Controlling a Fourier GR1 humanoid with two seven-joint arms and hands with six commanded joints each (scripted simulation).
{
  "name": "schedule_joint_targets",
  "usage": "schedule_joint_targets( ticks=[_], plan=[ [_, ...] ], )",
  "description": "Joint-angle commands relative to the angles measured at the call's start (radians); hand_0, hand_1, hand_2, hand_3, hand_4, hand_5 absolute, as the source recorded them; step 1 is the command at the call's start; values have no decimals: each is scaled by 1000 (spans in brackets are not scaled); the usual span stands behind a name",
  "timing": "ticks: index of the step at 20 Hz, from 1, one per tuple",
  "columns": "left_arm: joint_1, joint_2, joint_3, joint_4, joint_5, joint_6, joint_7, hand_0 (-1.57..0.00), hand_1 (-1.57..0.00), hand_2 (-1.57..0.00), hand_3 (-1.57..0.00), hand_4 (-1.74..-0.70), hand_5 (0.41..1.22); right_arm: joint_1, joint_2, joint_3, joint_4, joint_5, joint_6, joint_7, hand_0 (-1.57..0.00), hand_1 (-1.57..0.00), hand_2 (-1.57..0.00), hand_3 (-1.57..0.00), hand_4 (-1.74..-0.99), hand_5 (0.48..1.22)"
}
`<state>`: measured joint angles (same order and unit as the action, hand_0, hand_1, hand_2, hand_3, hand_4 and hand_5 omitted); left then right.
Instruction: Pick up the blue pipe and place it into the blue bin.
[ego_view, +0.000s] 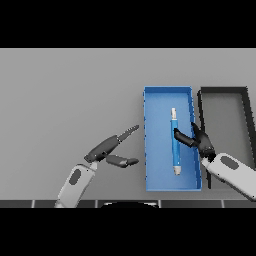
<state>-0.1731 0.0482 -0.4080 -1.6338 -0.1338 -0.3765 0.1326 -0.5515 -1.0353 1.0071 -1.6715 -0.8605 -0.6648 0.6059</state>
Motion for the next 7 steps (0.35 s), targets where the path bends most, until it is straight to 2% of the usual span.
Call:
schedule_joint_targets(
  ticks=[1,7],
  plan=[
    [1,7,4,-1,4,-5,-12,1,1,1,1,-886,431,-11,-4,12,0,-9,0,4,-10,-9,-9,-5,-1020,666],
    [24,13,-4,30,-18,-2,-64,1,1,1,1,-885,431,-16,-4,13,8,-15,22,-9,-6,-5,-5,-3,-1022,643]
  ],
)
